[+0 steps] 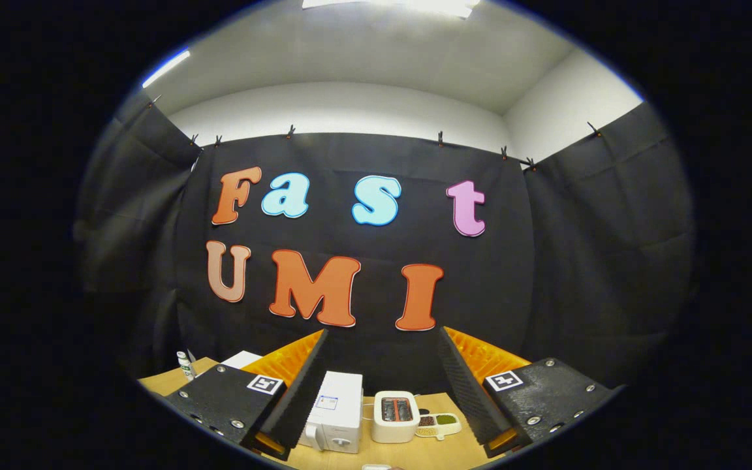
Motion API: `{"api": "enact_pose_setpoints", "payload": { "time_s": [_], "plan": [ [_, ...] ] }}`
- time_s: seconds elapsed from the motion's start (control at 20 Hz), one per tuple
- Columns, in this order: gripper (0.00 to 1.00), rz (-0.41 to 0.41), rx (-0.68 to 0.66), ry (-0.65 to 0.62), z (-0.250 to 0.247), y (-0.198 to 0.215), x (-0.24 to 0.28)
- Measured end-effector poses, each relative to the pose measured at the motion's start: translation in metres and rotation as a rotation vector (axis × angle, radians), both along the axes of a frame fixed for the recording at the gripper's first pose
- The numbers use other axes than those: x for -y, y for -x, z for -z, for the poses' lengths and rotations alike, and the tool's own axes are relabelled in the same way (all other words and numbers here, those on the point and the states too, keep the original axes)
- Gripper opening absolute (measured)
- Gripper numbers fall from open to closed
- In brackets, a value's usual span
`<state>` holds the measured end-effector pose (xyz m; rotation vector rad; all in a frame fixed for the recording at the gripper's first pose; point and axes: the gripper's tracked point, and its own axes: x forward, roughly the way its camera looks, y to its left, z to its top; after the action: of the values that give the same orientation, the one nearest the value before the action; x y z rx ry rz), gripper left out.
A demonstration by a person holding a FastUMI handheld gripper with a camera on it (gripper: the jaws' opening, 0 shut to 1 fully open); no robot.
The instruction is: Open the microwave, put the food inside, and close the microwave door.
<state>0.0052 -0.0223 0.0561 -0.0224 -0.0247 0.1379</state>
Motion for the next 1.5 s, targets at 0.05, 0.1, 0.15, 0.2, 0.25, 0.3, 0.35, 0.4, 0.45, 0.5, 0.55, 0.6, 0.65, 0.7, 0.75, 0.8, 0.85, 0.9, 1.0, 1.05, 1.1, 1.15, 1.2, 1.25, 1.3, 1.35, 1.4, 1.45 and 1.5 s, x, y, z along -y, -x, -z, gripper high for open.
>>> {"api": "enact_pose_setpoints", "payload": {
  "time_s": [0.05,0.1,0.15,0.2,0.25,0.3,0.35,0.4,0.45,0.5,0.55,0.6,0.65,0.7,0.75,0.8,0.85,0.9,1.0,1.05,1.1,1.15,1.2,1.25,1.3,1.35,1.4,1.45,1.5],
  "plan": [
    [0.97,0.017,0.023,0.032,-0.008,0.001,0.007],
    [0.97,0.035,0.048,0.064,-0.017,0.002,0.013],
    [0.97,0.046,0.075,0.094,-0.025,0.005,0.017],
    [0.98,0.054,0.097,0.118,-0.032,0.007,0.019],
    [0.98,0.055,0.113,0.131,-0.039,0.01,0.018],
    [0.99,0.05,0.128,0.134,-0.044,0.012,0.015],
    [0.99,0.042,0.136,0.13,-0.047,0.015,0.014],
    [0.99,0.033,0.145,0.122,-0.05,0.018,0.012],
    [0.99,0.03,0.152,0.116,-0.058,0.018,0.015],
    [0.99,0.031,0.16,0.11,-0.062,0.016,0.016],
    [0.99,0.035,0.168,0.103,-0.065,0.015,0.017],
    [0.99,0.042,0.17,0.096,-0.067,0.012,0.019],
    [0.99,0.05,0.168,0.089,-0.068,0.01,0.022],
    [0.99,0.065,0.164,0.086,-0.067,0.007,0.024],
    [0.99,0.08,0.16,0.084,-0.065,0.004,0.028],
    [0.99,0.092,0.158,0.08,-0.064,0.004,0.031],
    [0.99,0.099,0.154,0.076,-0.062,0.003,0.034],
    [0.99,0.104,0.153,0.07,-0.058,0.004,0.032],
    [0.99,0.117,0.152,0.057,-0.055,0.003,0.037],
    [0.99,0.128,0.153,0.055,-0.055,0.003,0.041],
    [0.99,0.139,0.155,0.057,-0.056,0.002,0.046],
    [0.99,0.149,0.156,0.062,-0.055,0.003,0.05],
    [0.99,0.154,0.158,0.064,-0.055,0.004,0.051],
    [0.99,0.156,0.162,0.06,-0.056,0.005,0.053],
    [0.99,0.157,0.165,0.052,-0.058,0.005,0.053],
    [0.99,0.161,0.165,0.043,-0.058,0.005,0.056],
    [0.99,0.163,0.166,0.038,-0.057,0.005,0.057],
    [0.99,0.167,0.167,0.033,-0.058,0.006,0.059],
    [0.99,0.168,0.17,0.031,-0.058,0.006,0.061]
  ]
}}
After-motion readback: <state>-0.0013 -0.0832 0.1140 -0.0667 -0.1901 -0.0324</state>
